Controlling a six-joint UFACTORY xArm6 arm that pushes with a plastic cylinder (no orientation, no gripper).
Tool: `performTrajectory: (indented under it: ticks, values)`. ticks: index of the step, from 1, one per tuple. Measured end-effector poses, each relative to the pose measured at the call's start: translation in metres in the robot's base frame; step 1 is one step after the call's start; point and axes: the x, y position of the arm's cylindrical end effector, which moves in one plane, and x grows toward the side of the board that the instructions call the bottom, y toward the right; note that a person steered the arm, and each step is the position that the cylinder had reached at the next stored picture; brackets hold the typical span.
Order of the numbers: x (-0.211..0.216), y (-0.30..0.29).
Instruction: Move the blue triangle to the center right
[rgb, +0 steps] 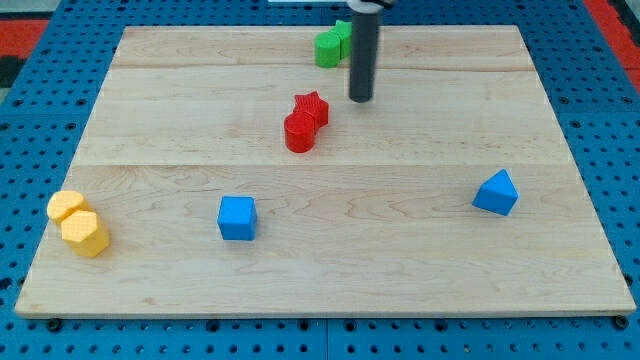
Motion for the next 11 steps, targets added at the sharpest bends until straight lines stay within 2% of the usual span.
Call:
performTrajectory:
  ticks: [1, 3, 4, 7, 9, 11]
  values:
    - [0.039, 0.039]
    - [0.157, 0.041]
    - [0.186, 0.065]
    - [0.147, 0.121]
    - [0.162, 0.173]
    - [0.130, 0.175]
